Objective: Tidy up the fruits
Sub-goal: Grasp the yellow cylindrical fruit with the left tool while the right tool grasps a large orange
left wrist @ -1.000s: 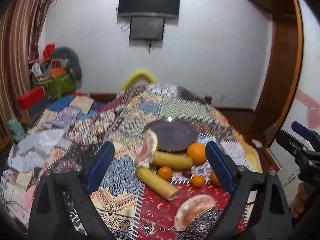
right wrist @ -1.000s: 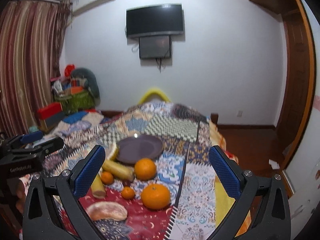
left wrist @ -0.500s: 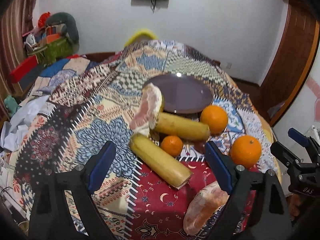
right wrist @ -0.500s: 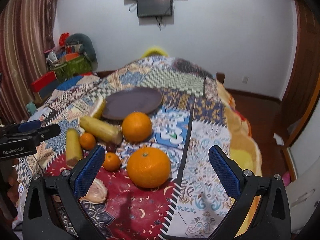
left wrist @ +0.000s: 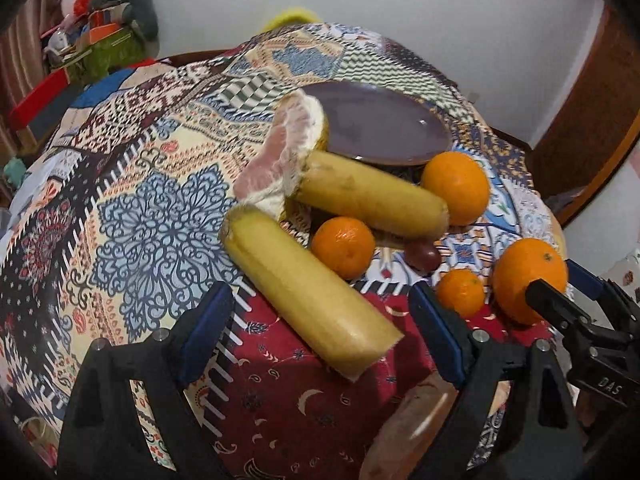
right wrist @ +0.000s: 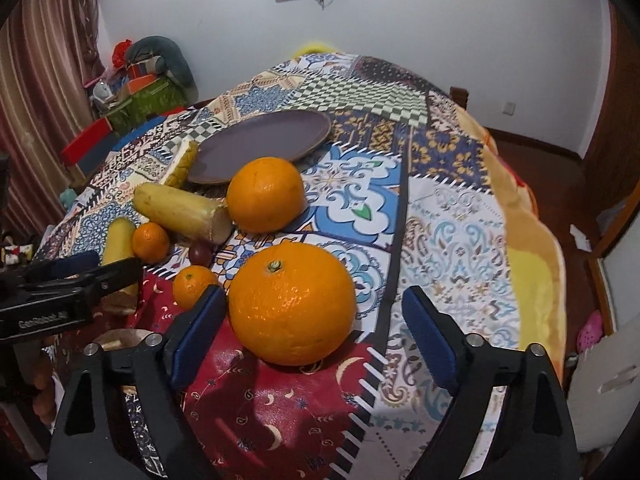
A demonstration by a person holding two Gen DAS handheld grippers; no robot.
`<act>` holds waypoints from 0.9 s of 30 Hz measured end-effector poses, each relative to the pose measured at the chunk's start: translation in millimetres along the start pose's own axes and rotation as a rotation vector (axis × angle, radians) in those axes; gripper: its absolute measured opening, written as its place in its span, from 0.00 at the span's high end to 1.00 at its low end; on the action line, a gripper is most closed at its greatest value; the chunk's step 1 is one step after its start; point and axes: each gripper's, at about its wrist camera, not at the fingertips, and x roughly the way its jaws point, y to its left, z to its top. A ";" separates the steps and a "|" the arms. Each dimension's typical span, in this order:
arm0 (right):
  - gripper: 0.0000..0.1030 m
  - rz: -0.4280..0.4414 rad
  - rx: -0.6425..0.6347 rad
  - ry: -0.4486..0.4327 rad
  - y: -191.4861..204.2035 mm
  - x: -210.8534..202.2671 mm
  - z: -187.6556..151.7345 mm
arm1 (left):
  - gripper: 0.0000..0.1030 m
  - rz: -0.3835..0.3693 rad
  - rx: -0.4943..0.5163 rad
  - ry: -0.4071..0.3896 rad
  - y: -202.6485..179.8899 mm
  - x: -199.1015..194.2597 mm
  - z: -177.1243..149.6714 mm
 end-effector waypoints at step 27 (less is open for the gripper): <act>0.36 0.021 -0.021 0.049 5.8 -1.0 -7.5 | 0.64 -0.009 0.008 0.022 52.2 -30.9 -11.3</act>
